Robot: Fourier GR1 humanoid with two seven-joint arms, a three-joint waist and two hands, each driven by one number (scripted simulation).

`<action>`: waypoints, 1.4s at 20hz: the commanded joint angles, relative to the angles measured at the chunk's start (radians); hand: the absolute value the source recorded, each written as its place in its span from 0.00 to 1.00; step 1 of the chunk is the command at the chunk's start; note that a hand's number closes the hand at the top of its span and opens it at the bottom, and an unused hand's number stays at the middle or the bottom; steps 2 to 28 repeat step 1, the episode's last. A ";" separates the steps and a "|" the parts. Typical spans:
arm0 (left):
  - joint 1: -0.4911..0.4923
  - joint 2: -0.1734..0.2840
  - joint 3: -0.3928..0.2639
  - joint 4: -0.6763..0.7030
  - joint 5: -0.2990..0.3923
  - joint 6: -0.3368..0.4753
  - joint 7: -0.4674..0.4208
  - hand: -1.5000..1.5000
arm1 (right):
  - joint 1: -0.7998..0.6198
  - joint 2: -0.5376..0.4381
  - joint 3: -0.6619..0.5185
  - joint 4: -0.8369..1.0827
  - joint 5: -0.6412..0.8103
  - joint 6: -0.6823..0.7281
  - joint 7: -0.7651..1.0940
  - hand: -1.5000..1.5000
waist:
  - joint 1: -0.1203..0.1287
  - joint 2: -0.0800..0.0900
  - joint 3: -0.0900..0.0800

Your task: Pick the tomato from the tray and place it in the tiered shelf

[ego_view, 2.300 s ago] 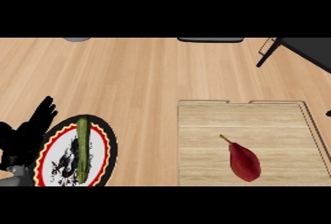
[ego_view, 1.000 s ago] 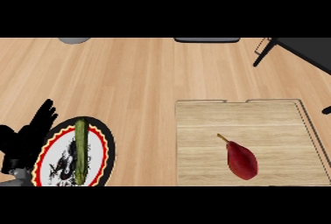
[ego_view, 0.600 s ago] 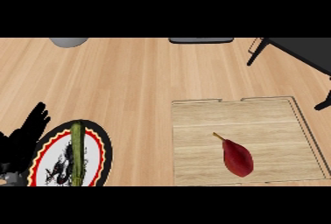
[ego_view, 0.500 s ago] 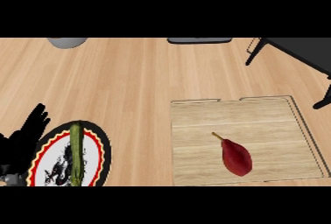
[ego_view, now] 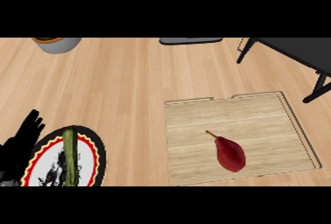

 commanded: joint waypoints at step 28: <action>0.003 0.012 0.014 -0.013 0.018 -0.015 0.002 0.50 | 0.105 -0.123 -0.163 -0.096 -0.076 0.196 0.048 0.00 | 0.002 0.002 0.002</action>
